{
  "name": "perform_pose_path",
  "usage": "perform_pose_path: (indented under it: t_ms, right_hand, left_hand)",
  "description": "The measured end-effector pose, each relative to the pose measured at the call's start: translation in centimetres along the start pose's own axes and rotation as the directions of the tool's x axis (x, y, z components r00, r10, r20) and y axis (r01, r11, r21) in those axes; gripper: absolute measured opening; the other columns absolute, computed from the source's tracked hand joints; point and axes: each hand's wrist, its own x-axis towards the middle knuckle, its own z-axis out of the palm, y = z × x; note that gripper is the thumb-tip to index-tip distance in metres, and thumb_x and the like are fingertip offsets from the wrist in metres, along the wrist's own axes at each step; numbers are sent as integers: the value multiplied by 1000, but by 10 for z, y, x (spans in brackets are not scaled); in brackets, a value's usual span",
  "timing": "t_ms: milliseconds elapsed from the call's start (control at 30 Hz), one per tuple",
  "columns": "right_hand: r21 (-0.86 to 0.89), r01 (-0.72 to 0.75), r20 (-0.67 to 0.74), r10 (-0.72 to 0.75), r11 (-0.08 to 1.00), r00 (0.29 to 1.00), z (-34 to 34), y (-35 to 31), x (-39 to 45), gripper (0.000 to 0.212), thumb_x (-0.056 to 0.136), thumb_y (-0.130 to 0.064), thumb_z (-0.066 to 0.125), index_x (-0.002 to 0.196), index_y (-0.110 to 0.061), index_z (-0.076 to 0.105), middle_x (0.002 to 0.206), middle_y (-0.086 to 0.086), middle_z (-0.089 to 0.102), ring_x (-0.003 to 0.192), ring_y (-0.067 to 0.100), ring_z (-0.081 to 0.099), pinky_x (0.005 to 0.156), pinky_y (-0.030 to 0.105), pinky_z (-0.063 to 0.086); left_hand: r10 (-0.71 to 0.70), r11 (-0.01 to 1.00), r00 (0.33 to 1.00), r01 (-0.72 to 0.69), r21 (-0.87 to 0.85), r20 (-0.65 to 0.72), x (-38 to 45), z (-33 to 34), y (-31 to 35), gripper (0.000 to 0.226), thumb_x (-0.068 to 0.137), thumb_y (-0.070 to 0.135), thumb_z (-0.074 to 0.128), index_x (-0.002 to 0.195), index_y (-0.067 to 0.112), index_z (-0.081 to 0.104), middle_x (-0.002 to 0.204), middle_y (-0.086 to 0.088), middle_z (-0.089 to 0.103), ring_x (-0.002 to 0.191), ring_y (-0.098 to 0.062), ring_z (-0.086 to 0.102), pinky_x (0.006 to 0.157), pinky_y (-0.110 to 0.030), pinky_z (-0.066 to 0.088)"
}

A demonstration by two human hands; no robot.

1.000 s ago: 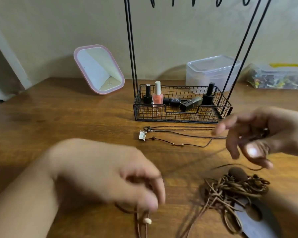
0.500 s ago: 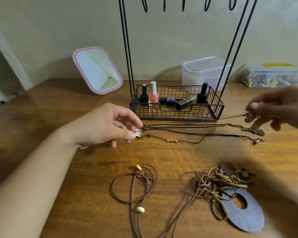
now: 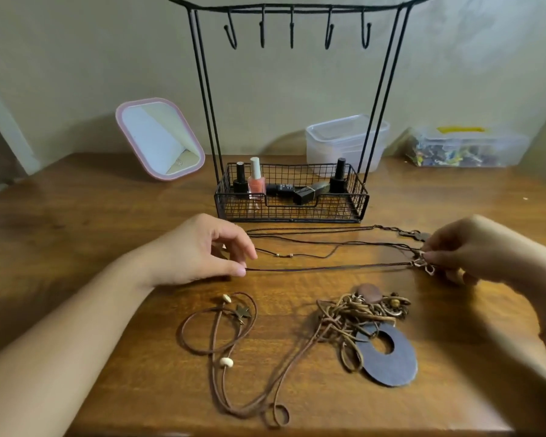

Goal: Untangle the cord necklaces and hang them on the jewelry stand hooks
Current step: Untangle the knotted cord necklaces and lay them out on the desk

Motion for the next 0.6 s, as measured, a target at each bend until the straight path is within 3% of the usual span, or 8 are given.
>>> perform_pose_path:
  t_ms: [133,233,333,400,433,500,533,600]
  right_hand:
    - [15,16,-55,-15,1000,998,1,6,-5,7,79,-14,82,75,-17,76,62,10,71,54,21,61,51,33,51]
    - [15,27,-72,-26,1000,997,3,5,-10,8,78,-18,83,77,-18,75,68,4,71,55,17,59,46,26,44]
    - [-44,68,-126,-73,997,989,6,4,-11,12,74,-24,86,78,-21,74,83,3,70,67,16,60,53,25,42]
    - [-91,172,-210,-188,981,960,6,2,-13,13,73,-28,85,76,-28,73,84,-2,69,72,13,61,58,28,42]
    - [-85,274,-209,-286,958,935,5,-2,-17,12,74,-31,84,76,-33,72,81,-7,69,70,12,61,58,29,44]
    - [-8,525,-78,-524,851,848,5,-18,-30,8,77,-39,79,82,-38,73,79,-11,69,68,10,61,57,26,46]
    - [44,626,19,-627,779,779,6,-29,-38,12,77,-43,75,87,-38,73,82,-14,69,71,10,62,58,20,46]
    - [105,728,205,-731,677,651,12,-52,-51,21,79,-45,73,97,-35,73,87,-14,68,78,11,60,62,13,43]
  left_hand:
    - [9,999,1000,-10,40,25,-5,0,2,27,83,14,78,99,35,74,96,19,73,97,0,67,88,-24,55]
    - [33,999,998,-32,-16,60,-7,-6,4,30,84,11,76,106,31,72,104,16,73,105,-3,66,92,-25,54]
    - [90,962,993,-68,-266,71,-10,-9,-4,33,84,8,76,116,16,69,115,-3,72,113,-21,66,96,-37,54]
    - [105,874,994,-73,-480,40,-13,-11,-11,36,81,17,77,116,14,68,119,-13,68,115,-32,64,96,-44,54]
    - [97,822,995,-66,-566,24,-12,-12,-13,39,79,22,80,115,15,69,118,-17,68,113,-34,64,96,-47,54]
    - [72,779,997,-64,-624,-12,-10,-13,-11,40,74,31,84,110,18,72,111,-16,69,106,-34,67,94,-47,55]
    - [65,824,997,-79,-561,-44,-9,-14,-5,35,75,30,84,107,20,73,106,-12,71,102,-31,68,92,-45,56]
    - [108,965,993,-119,-234,-56,-6,-11,14,19,81,19,79,98,24,74,98,1,73,95,-17,69,86,-34,57]
